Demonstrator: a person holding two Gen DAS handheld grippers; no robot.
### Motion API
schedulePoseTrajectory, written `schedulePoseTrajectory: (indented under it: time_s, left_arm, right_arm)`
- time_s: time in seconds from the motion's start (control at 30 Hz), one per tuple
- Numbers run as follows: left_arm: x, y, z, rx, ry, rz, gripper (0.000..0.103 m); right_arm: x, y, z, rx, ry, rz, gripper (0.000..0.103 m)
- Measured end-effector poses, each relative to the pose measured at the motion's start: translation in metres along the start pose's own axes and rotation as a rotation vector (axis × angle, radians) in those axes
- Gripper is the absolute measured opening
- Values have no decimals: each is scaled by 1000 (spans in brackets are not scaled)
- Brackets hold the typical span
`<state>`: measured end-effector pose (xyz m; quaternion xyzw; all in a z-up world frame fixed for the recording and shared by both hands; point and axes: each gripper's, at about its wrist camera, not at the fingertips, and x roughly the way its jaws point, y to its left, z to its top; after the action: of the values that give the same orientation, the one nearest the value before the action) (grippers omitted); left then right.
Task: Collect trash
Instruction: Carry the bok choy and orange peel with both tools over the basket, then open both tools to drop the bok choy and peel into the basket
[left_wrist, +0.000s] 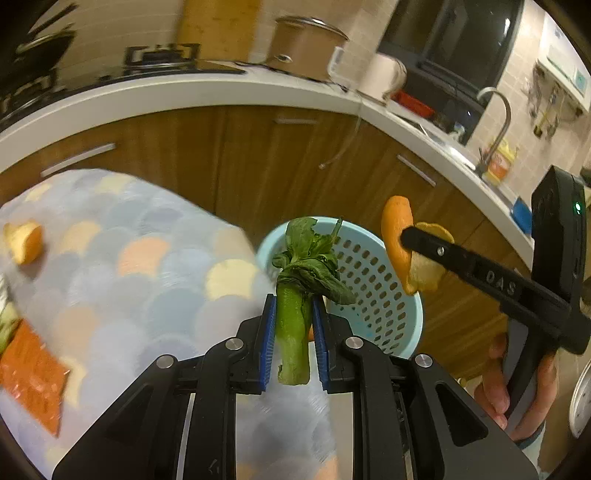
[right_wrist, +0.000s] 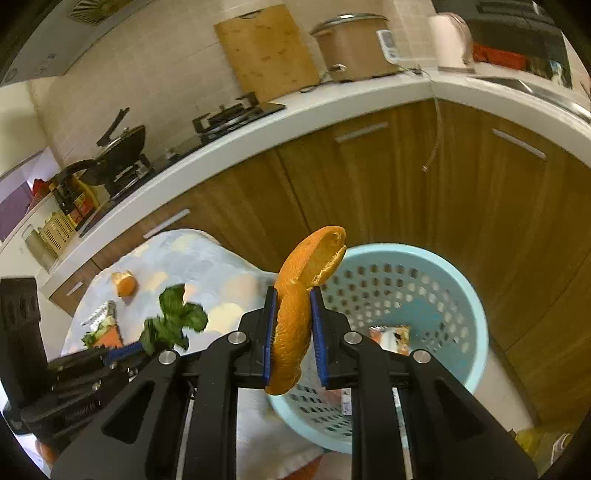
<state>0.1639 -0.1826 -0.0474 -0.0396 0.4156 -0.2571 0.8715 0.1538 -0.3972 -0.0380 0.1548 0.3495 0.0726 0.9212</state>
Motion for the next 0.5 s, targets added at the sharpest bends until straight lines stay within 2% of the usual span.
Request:
schedulePoseTrajectory:
  time_s: [0.13,0.3,0.33,0.4,0.43,0.47,0.5]
  left_arm:
    - [27,-12,3,9,48,-29,17]
    - [49,-27,2,45,80,-21,18]
    - [54,-29,2,52,91,-22,18]
    - [59,-31,0,71,99,-10,27]
    - [59,-31,-2,87,91,7,43]
    - [59,-31,0,98,78,21,53]
    - [57,-30,-2,106,67,32,53]
  right_arm:
    - [6,-20,-8,22,29,-22,15]
    - [17,-36,-13,55,62,-37,15]
    - [19,-39,-14,62,73,-38,19]
    - [24,-41,-15,81,90,-45,21]
    - [26,-44,-16,91,99,-43,23]
    - [29,-47,-18,97,106,-48,23]
    - [32,-49,-19,101,110,-61,24]
